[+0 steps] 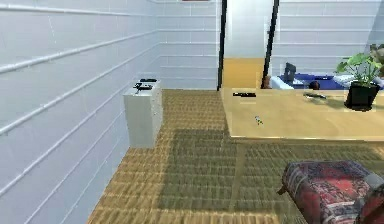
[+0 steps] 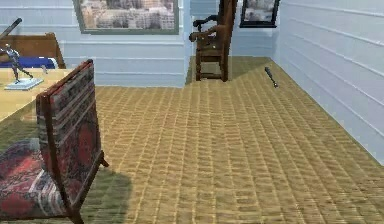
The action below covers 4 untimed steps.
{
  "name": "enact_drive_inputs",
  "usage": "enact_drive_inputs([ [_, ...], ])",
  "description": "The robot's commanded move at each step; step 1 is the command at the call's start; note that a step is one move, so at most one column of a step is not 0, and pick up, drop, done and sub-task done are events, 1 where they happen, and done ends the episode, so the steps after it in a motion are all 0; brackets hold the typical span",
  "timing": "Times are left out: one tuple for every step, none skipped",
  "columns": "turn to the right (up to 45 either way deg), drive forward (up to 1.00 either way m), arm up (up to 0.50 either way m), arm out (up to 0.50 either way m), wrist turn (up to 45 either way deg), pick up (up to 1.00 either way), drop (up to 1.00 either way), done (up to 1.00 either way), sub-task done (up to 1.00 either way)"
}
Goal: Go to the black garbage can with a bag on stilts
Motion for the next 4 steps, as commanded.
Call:
enact_drive_inputs([
  [0.0,1.00,0.00,0.00,0.0,0.00,0.00,0.00,0.00],
  [0.0,0.05,0.00,0.00,0.0,0.00,0.00,0.00,0.00],
  [0.0,1.00,0.00,0.00,0.0,0.00,0.00,0.00,0.00],
  [-12.0,0.00,0.00,0.00,0.0,0.00,0.00,0.00,0.00],
])
